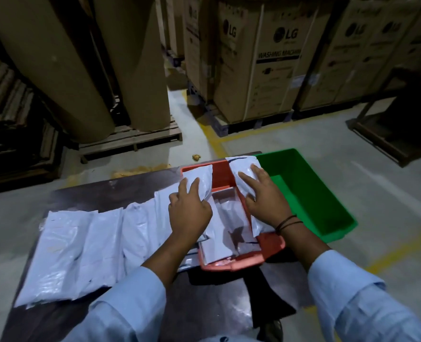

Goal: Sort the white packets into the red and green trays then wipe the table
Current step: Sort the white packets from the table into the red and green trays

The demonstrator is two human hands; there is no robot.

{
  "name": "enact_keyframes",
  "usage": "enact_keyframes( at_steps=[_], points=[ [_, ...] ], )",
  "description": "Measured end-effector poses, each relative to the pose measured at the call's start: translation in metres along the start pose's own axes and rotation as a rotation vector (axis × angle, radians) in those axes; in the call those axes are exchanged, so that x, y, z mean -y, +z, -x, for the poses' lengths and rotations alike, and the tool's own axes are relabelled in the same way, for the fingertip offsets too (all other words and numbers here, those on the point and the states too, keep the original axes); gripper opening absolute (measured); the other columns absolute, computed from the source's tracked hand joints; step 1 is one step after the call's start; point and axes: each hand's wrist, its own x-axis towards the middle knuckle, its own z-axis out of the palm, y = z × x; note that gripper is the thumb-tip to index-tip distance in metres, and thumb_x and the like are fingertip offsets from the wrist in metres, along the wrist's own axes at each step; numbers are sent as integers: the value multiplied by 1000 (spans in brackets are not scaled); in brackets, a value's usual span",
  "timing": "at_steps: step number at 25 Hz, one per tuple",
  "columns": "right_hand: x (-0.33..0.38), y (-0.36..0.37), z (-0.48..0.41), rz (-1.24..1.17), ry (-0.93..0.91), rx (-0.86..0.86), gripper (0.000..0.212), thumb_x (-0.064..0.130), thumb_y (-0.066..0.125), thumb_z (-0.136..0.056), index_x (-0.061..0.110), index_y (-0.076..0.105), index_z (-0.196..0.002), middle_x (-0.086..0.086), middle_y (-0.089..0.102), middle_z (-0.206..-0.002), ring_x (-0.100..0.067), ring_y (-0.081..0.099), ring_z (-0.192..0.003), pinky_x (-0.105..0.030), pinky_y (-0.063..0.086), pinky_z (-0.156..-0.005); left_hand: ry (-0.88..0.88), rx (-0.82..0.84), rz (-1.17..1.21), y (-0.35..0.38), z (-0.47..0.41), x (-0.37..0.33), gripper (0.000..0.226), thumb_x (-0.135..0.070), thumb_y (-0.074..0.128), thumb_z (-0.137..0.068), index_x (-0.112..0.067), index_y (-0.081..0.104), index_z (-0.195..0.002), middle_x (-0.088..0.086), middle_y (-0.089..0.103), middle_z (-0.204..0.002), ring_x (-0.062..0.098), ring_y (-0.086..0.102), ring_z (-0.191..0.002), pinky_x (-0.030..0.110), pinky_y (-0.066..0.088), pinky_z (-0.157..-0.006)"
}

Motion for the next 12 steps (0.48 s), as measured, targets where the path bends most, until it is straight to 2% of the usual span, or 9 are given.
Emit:
enact_keyframes(
  at_steps=[4, 6, 9, 12],
  points=[
    [-72, -19, -5, -41, 10, -13, 68, 21, 50, -77, 23, 48, -144, -18, 33, -156, -36, 32, -143, -46, 36, -113, 4, -13, -31, 32, 5, -62, 66, -26, 52, -91, -30, 34, -154, 2, 24, -165, 38, 38, -136, 47, 41, -108],
    [-110, -25, -6, -32, 14, 38, 69, 24, 48, -75, 22, 49, -144, -18, 32, -156, -37, 32, -143, -47, 38, -112, 4, -18, -79, 51, 5, -93, 66, -27, 52, -91, -30, 34, -155, 2, 23, -165, 38, 40, -134, 45, 40, -106],
    [-162, -27, -10, 16, 16, 157, 71, 27, 48, -74, 21, 47, -145, -19, 29, -157, -38, 31, -144, -50, 42, -107, -52, -27, -57, 78, 1, -130, 66, -26, 54, -89, -29, 39, -153, 4, 27, -164, 40, 41, -130, 46, 40, -106],
    [-196, -20, -15, 130, 34, 372, 73, 25, 54, -82, 27, 31, -152, -14, 12, -163, -36, 16, -148, -50, 37, -110, -108, -36, -38, 100, 3, -157, 64, -27, 56, -91, -29, 40, -152, 3, 27, -164, 40, 38, -132, 49, 39, -107]
  ],
)
